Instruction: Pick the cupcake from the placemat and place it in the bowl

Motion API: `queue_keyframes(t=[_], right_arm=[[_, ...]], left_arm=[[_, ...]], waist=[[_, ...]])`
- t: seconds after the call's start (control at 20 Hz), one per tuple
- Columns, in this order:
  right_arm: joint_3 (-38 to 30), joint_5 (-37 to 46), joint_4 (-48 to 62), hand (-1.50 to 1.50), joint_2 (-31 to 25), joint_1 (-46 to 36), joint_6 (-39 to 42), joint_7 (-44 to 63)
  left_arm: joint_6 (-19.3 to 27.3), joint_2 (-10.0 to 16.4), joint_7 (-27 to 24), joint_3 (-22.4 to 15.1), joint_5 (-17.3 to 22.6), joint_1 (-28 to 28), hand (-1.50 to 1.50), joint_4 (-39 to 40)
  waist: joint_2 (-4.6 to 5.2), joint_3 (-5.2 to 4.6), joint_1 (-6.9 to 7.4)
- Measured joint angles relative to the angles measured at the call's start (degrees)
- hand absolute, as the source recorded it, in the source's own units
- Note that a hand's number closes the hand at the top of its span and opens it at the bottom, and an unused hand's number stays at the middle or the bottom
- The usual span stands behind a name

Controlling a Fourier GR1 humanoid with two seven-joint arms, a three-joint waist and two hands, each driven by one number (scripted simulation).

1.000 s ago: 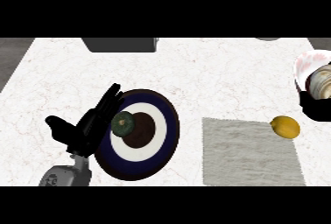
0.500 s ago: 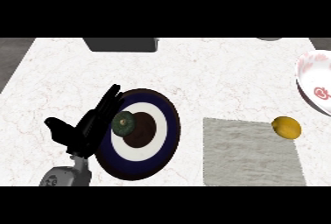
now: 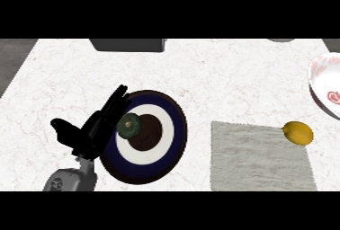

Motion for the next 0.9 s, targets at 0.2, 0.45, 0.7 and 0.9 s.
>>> queue_keyframes(t=[0.2,0.45,0.7,0.9], right_arm=[[0.01,2.70,13.64,1.50,-1.97,-3.15,-6.49,-4.19],[-1.57,4.13,27.91,-1.50,-4.14,-7.04,-7.63,-3.36],[-6.36,0.61,37.84,-1.50,-5.59,-8.51,-11.94,-8.77],[-10.81,-4.08,41.46,-1.50,-4.91,-10.03,-15.21,-14.12]], left_arm=[[-0.44,-0.17,0.36,0.11,0.28,-1.18,0.00,0.18],[-0.36,-0.96,0.43,-0.95,-0.36,-1.52,0.00,0.26],[-0.46,-0.75,0.46,-0.52,-0.27,-1.52,0.00,-0.01],[-0.51,-0.86,-0.01,-0.30,-0.41,-1.72,0.00,0.97]], waist=[[0.18,0.02,0.51],[0.52,0.08,1.34],[0.73,0.20,1.64],[0.78,0.26,1.55]])
